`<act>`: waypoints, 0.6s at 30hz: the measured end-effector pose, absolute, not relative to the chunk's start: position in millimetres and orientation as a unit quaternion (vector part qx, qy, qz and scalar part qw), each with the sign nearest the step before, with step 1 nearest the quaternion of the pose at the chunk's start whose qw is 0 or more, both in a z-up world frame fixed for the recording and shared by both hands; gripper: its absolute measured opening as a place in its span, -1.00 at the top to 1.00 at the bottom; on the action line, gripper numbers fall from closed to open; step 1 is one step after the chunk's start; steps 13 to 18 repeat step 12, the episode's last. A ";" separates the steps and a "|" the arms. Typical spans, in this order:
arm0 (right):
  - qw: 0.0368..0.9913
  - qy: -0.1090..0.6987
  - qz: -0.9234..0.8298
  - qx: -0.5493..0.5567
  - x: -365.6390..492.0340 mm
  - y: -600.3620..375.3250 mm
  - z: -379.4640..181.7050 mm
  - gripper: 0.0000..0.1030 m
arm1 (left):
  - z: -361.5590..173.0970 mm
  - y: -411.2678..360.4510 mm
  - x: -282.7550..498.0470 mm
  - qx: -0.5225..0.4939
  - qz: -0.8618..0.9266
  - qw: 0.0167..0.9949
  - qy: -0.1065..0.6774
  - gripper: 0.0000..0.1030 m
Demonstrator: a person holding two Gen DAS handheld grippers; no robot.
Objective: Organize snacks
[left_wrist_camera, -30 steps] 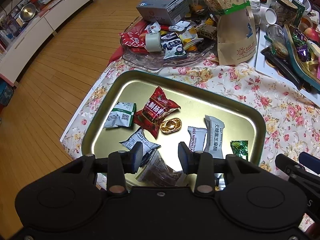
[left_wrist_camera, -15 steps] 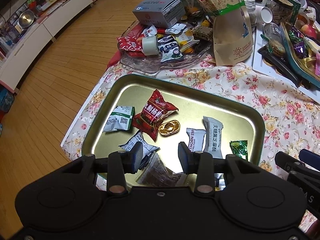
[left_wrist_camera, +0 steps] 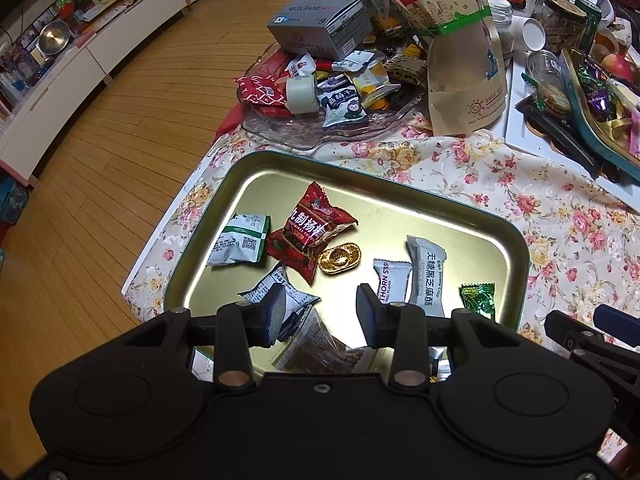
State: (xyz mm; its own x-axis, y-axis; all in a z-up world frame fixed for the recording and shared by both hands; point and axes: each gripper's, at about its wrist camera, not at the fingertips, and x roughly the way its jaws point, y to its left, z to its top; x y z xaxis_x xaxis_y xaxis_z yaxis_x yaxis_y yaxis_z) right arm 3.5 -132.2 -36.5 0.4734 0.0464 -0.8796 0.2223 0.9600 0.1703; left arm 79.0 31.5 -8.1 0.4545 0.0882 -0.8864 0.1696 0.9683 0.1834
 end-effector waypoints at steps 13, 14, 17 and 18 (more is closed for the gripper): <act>0.846 0.514 -0.052 0.131 3.7 -133.2 -36.8 -0.04 | -10.3 29.7 78.4 0.125 -0.026 0.841 0.526 0.08; 0.846 0.514 -0.052 0.131 3.7 -133.2 -36.8 -0.04 | -10.3 29.7 78.4 0.125 -0.026 0.841 0.526 0.08; 0.846 0.514 -0.052 0.131 3.7 -133.2 -36.8 -0.04 | -10.3 29.7 78.4 0.125 -0.026 0.841 0.526 0.08; 0.846 0.514 -0.052 0.131 3.7 -133.2 -36.8 -0.04 | -10.3 29.7 78.4 0.125 -0.026 0.841 0.526 0.08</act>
